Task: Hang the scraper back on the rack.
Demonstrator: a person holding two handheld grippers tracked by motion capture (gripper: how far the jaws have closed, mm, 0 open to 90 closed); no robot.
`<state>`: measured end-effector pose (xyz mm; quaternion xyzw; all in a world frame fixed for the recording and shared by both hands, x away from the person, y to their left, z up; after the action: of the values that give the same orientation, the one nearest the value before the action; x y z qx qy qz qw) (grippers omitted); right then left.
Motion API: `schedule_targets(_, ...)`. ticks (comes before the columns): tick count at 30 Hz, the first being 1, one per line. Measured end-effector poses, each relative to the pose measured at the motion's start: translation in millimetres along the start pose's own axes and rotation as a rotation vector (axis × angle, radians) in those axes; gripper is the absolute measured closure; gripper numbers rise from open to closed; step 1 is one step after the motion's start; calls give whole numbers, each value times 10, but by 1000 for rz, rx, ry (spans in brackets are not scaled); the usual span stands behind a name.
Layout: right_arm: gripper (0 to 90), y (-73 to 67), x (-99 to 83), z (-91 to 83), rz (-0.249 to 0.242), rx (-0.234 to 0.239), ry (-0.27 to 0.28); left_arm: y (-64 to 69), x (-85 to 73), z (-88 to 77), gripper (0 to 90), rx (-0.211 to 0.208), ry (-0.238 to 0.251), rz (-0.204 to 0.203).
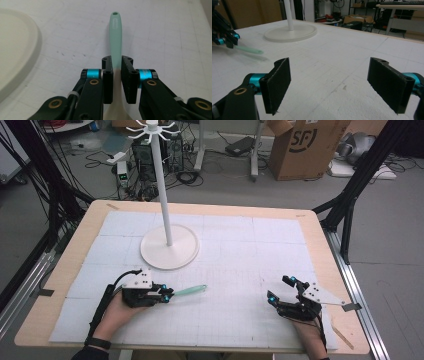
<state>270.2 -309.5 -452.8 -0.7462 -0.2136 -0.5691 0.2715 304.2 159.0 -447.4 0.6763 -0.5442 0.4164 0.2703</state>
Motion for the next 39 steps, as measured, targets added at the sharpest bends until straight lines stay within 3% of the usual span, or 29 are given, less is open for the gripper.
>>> schedule_targets(6, 181, 0, 0, 0, 1, -1, 0, -60, 158, -234, 808, 55, 78, -55)
schedule_targets(11, 182, -1, -1, 0, 3, -2, -1, -110, 352, -449, 808, 109, 99, -65)
schedule_targets(16, 181, 0, -1, 0, 4, -2, -1, -165, 572, -709, 808, 136, 138, -81)
schedule_targets(27, 182, 2, -1, 1, 7, 0, -1, -274, 1110, -1318, 808, 236, 206, -55)
schedule_targets(35, 182, 2, -1, 1, 9, 1, -1, -419, 1468, -1716, 809, 319, 276, -72)
schedule_targets(39, 182, 8, 0, 2, 4, 0, 1, -492, 1633, -1870, 808, 360, 287, -76)
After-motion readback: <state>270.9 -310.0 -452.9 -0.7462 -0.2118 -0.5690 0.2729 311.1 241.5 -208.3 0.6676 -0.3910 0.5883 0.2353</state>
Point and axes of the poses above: each handheld gripper's, and its own axes: z roughly forward along the jaws, x roughly out of its top, y roughly to its right, the point moved 2 cm from there along z, roughly forward along the jaws, and after that the axes turned 7 degrees about z, right-handed, at the moved point
